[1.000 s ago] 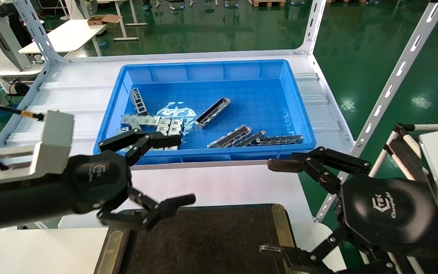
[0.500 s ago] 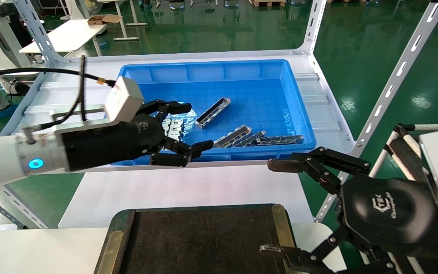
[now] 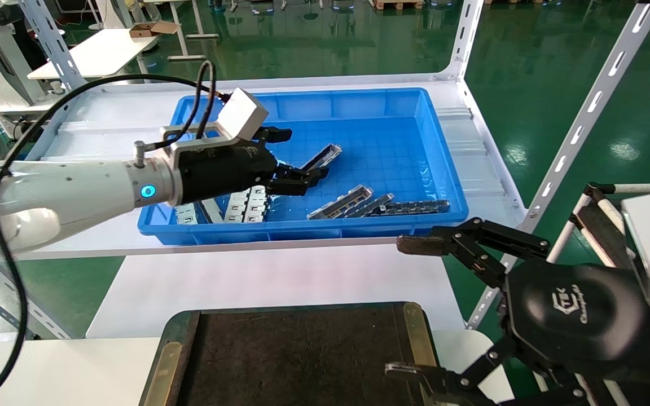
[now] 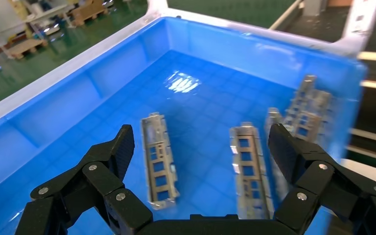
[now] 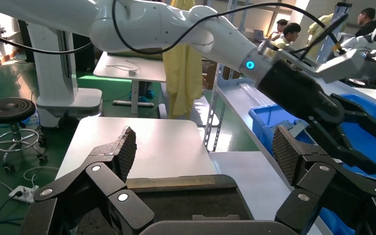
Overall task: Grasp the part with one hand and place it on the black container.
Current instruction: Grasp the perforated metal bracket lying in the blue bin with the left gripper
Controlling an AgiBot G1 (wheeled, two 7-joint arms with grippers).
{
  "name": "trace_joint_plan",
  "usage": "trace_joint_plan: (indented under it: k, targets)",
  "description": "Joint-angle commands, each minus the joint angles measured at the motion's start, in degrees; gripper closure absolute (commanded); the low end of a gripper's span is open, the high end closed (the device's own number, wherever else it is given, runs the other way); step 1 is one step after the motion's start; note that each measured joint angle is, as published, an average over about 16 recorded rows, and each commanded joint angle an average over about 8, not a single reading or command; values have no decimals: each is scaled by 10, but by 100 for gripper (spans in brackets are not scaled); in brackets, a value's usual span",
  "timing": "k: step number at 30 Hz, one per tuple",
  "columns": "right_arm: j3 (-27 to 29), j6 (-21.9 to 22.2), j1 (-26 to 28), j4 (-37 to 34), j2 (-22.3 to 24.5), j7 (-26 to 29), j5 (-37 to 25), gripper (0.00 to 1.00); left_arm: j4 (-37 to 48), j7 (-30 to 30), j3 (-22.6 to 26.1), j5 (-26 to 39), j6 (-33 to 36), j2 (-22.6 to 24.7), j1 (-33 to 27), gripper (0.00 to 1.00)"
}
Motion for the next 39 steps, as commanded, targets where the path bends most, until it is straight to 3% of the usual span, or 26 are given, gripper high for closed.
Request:
trace_joint_plan:
  k: [1, 9, 18, 19, 26, 27, 39]
  targets:
    - [0, 0, 0, 0, 0, 0, 0, 0, 39, 13, 4, 9, -14, 21, -16, 0]
    - [0, 0, 0, 0, 0, 0, 0, 0, 148, 53, 9, 16, -69, 81, -45, 0]
    - [0, 0, 0, 0, 0, 0, 0, 0, 164, 52, 32, 1, -117, 95, -36, 1]
    - [0, 0, 0, 0, 0, 0, 0, 8, 163, 49, 36, 0, -122, 95, -34, 8]
    - [0, 0, 0, 0, 0, 0, 0, 96, 150, 29, 68, -15, -149, 95, -22, 95]
    - [0, 0, 0, 0, 0, 0, 0, 100, 149, 27, 72, -18, -152, 95, -21, 100]
    - [-1, 0, 0, 0, 0, 0, 0, 100, 138, 12, 116, -54, -183, 94, -13, 100]
